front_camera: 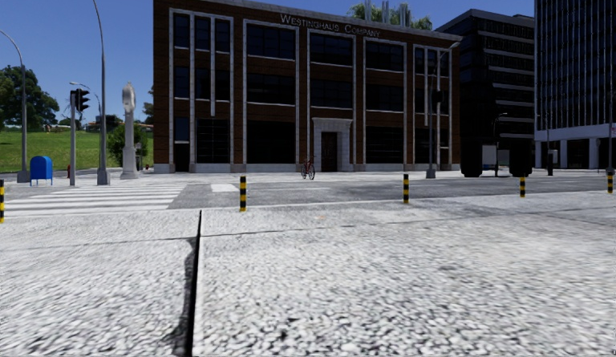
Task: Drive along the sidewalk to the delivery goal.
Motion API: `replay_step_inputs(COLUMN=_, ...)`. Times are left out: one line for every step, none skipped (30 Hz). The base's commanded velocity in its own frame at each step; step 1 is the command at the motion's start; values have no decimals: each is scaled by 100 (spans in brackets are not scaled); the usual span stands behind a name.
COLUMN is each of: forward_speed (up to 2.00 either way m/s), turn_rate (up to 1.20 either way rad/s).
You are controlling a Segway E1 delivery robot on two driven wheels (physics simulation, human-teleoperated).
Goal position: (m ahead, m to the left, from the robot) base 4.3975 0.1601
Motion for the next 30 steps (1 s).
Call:
replay_step_inputs(forward_speed=117, turn_rate=0)
replay_step_inputs(forward_speed=117, turn_rate=0)
replay_step_inputs(forward_speed=117, turn_rate=0)
replay_step_inputs(forward_speed=117, turn_rate=0)
replay_step_inputs(forward_speed=117, turn_rate=0)
replay_step_inputs(forward_speed=117, turn_rate=0)
replay_step_inputs(forward_speed=117, turn_rate=0)
replay_step_inputs(forward_speed=117, turn_rate=0)
replay_step_inputs(forward_speed=117, turn_rate=0)
replay_step_inputs(forward_speed=117, turn_rate=0)
replay_step_inputs(forward_speed=117, turn_rate=0)
replay_step_inputs(forward_speed=117, turn_rate=0)
replay_step_inputs(forward_speed=116, turn_rate=0)
replay_step_inputs(forward_speed=116, turn_rate=0)
replay_step_inputs(forward_speed=116, turn_rate=0)
replay_step_inputs(forward_speed=116, turn_rate=0)
replay_step_inputs(forward_speed=116, turn_rate=0)
replay_step_inputs(forward_speed=116, turn_rate=0)
replay_step_inputs(forward_speed=120, turn_rate=0)
replay_step_inputs(forward_speed=120, turn_rate=0)
replay_step_inputs(forward_speed=136, turn_rate=0)
replay_step_inputs(forward_speed=144, turn_rate=0)
replay_step_inputs(forward_speed=149, turn_rate=0)
replay_step_inputs(forward_speed=151, turn_rate=0)
replay_step_inputs(forward_speed=151, turn_rate=0)
replay_step_inputs(forward_speed=152, turn_rate=0)
replay_step_inputs(forward_speed=152, turn_rate=0)
replay_step_inputs(forward_speed=152, turn_rate=0)
replay_step_inputs(forward_speed=152, turn_rate=0)
replay_step_inputs(forward_speed=152, turn_rate=0)
